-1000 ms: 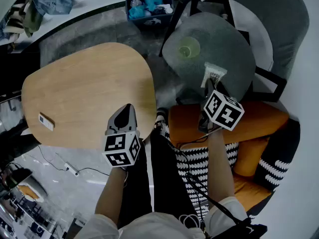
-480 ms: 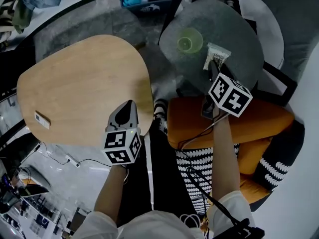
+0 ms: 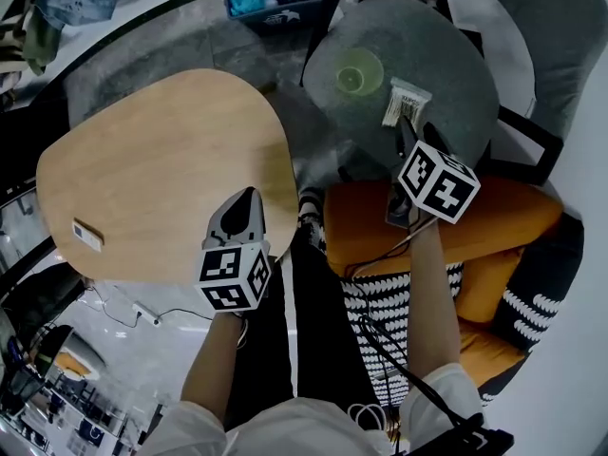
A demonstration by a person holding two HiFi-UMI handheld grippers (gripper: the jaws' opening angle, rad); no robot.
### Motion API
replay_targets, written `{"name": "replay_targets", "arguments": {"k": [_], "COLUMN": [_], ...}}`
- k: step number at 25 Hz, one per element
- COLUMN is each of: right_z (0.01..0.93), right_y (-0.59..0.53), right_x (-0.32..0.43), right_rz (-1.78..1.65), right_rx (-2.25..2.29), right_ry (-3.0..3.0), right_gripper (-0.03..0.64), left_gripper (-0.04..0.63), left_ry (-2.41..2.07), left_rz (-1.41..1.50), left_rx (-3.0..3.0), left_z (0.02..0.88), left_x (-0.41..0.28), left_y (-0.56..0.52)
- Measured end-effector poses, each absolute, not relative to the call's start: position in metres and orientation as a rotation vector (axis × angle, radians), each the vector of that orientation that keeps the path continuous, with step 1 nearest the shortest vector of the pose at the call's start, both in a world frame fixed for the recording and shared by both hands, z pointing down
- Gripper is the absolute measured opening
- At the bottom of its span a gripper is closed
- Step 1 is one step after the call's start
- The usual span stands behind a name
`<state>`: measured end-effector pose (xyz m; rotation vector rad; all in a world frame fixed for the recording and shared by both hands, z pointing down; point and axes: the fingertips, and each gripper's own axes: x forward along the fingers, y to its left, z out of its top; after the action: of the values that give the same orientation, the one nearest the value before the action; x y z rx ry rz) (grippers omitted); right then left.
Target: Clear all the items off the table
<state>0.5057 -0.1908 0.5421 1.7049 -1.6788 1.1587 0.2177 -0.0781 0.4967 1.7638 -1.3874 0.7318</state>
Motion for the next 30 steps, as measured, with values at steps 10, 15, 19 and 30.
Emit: {"name": "replay_targets", "arguments": {"k": [10, 15, 19, 30], "right_z": [0.499, 0.461, 0.436, 0.441], "right_y": [-0.151, -0.122, -0.094, -0.046], "right_x": [0.464, 0.408, 0.348, 0.189], "right_rz": [1.117, 1.095, 1.057, 0.940], "right_rx": [1.687, 1.648, 1.550, 1.271], "right_ry": [-1.718, -1.789, -1.847, -1.967], "right_gripper": [0.232, 0.189, 0.047, 0.025], "left_gripper": [0.000, 0.000, 0.000, 0.000], "left_ry": [-1.466, -1.515, -1.575, -1.754], "left_rz": [0.644, 0.574, 0.522, 0.385], "left_rx": [1.773, 1.709, 1.640, 1.477], "left_z": [0.453, 0.433, 0.423, 0.424], "left_x": [0.176, 0.128, 0.088, -0.035], "left_y": [-0.054, -0.021, -0.001, 0.048]}}
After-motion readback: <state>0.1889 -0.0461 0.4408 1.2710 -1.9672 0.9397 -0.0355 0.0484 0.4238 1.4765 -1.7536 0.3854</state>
